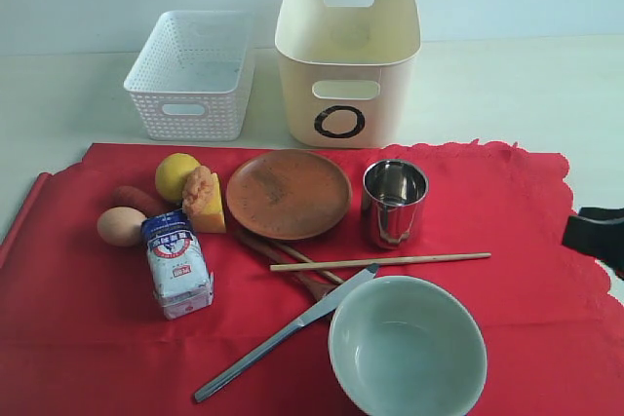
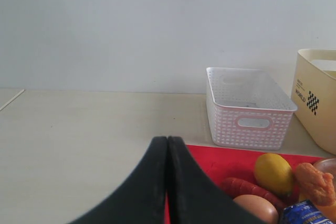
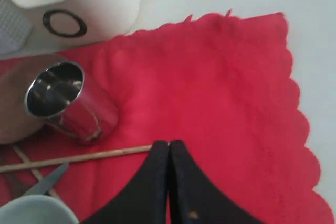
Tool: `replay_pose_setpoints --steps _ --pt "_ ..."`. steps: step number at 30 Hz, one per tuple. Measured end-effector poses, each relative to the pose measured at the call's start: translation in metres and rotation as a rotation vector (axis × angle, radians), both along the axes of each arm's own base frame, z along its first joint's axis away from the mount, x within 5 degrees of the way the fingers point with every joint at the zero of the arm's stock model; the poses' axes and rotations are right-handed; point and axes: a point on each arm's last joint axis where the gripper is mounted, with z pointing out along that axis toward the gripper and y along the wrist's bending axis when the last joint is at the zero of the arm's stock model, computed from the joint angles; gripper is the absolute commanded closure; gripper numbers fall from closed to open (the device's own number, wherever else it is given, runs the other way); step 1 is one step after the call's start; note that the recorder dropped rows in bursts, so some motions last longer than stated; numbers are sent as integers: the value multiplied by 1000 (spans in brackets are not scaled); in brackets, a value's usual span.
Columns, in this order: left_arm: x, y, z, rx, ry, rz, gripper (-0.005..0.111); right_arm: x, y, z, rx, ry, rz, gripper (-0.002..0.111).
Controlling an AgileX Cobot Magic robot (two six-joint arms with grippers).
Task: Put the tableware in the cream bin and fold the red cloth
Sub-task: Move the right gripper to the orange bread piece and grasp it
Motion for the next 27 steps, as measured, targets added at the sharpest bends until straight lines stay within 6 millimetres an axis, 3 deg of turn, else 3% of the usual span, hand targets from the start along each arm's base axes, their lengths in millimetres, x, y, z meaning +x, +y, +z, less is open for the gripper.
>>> replay_pose_setpoints --steps 7,17,24,27 --pt "0 0 0 0 0 0 105 14 21 -11 -44 93 133 108" --pt "0 0 0 0 0 0 105 23 25 -28 -65 171 139 108" --pt "0 0 0 0 0 0 105 35 31 -14 -46 200 140 92" --pt "0 0 0 0 0 0 105 43 42 -5 -36 203 179 85"
